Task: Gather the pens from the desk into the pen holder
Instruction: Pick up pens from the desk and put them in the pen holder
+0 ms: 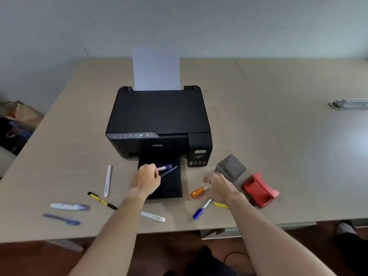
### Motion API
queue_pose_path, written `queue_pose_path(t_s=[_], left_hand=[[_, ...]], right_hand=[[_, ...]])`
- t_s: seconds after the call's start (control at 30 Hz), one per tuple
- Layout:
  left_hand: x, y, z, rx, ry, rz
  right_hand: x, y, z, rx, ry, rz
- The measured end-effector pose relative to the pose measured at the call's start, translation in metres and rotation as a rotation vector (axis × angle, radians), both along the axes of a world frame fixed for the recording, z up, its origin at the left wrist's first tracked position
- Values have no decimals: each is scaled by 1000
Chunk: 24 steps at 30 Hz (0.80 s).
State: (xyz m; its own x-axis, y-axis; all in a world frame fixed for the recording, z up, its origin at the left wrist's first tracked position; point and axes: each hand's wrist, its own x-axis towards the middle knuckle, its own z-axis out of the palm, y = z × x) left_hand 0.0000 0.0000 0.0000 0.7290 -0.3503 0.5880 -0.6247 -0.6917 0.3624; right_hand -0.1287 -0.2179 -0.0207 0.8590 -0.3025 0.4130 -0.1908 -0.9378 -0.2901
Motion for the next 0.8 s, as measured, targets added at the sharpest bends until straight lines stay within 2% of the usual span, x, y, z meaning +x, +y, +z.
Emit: queue_pose_path(t_s=[0.17,0.43,0.53,0.6,0.7,0.8], left_hand=[[-2,-3,-4,19,66,36],[-3,-1,-25,76,18,-13],[-7,7,-50,224,-38,20],[-20,15,-77,274,-8,1],[-56,40,-141,306,129,-70],[-97,82,-216,316,300,-108]], right_hand=[[3,5,-6,-199,34,-17],[3,9,-25,-366,59,-81],[-9,16,-47,-342,-105,1],[-28,27,-69,-289,-213,56],[-69,50,-127,-184,-249,64],[-115,73,-199,-25,-229,-66]])
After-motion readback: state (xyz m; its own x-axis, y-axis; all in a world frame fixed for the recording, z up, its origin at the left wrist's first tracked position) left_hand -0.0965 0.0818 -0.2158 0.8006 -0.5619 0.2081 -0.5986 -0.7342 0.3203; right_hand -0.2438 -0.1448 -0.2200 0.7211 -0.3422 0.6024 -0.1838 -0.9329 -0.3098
